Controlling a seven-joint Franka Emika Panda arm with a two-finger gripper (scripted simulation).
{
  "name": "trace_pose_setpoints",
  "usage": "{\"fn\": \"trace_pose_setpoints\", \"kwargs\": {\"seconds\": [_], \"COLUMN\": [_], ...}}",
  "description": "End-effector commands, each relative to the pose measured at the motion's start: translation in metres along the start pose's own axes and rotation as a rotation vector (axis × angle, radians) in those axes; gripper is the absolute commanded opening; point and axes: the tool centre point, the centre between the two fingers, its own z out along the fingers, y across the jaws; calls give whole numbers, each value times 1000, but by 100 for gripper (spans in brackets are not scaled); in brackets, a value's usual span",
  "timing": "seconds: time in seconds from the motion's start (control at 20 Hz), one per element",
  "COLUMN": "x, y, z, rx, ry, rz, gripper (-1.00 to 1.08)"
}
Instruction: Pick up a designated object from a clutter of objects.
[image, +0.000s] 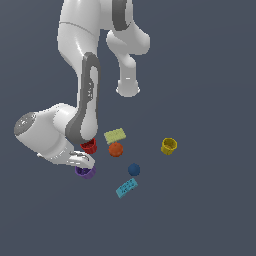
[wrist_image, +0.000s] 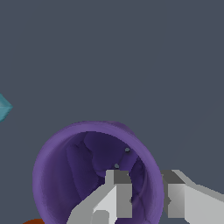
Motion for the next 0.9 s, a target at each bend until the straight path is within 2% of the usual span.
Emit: {"fn": "trace_pose_setpoints", "kwargs": {"seconds": [0.0,0.45,0.85], "x": [-1,-19,-52], "y": [-1,-9,-23], "z": [-3,-29,-77], "rx": [0,0,1], "ry": [1,1,1], "rz": [0,0,0], "gripper": [-100,-100,-100]}}
